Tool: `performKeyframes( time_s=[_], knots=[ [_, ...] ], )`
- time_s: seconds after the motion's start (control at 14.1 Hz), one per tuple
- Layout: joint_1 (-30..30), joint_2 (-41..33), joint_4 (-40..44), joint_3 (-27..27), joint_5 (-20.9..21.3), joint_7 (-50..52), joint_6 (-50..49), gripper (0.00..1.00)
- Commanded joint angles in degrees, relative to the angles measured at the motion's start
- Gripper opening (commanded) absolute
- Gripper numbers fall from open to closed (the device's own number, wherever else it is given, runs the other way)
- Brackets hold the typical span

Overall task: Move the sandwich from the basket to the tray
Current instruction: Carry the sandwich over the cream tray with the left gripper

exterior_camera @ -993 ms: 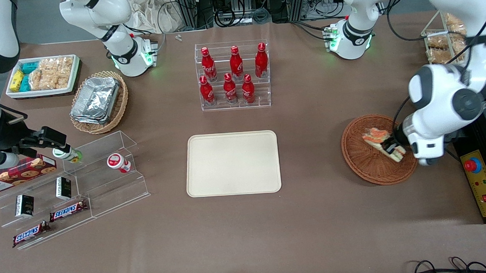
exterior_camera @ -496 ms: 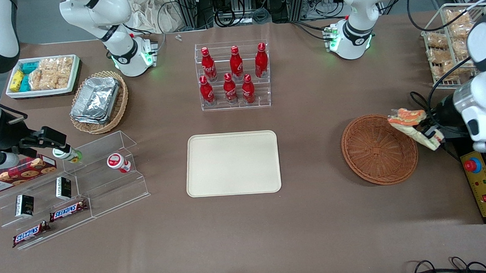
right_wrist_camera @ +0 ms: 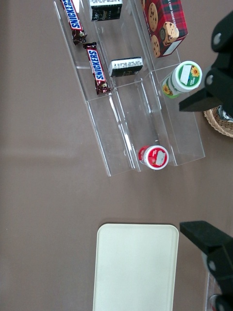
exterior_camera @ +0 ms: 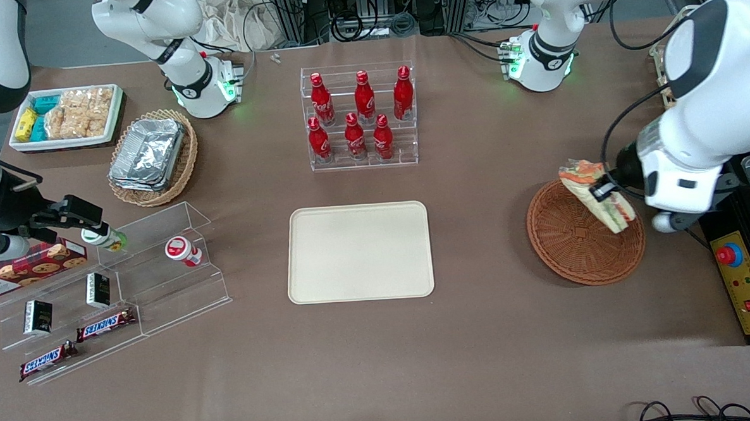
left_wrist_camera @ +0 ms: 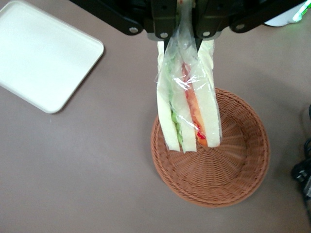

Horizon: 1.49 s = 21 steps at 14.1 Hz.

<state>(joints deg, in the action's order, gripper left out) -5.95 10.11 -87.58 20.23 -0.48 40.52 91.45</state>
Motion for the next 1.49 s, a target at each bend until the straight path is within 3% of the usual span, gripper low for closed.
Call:
performKeyframes(
  time_s=[0.0, 0.21, 0.35, 0.5, 0.64, 0.85, 1.42],
  knots=[
    [-0.3, 2.5, 2.1, 5.9, 0.2, -3.4, -0.7, 0.02],
    [-0.2, 3.9, 1.9, 11.5, 0.4, -3.3, 2.3, 0.02],
    [-0.2, 6.0, 1.4, 14.7, 0.6, -2.6, 6.1, 0.07],
    [2.5, 9.6, 1.5, 17.4, 2.8, -1.9, 10.1, 0.06],
    [6.5, 14.6, 2.0, 17.4, 6.6, -0.7, 13.1, 0.00],
    [11.6, 20.8, 2.1, 17.3, 12.2, 3.1, 19.1, 0.00],
    [14.3, 34.0, 1.9, 17.2, 13.7, 4.7, 33.5, 0.00]
  ],
)
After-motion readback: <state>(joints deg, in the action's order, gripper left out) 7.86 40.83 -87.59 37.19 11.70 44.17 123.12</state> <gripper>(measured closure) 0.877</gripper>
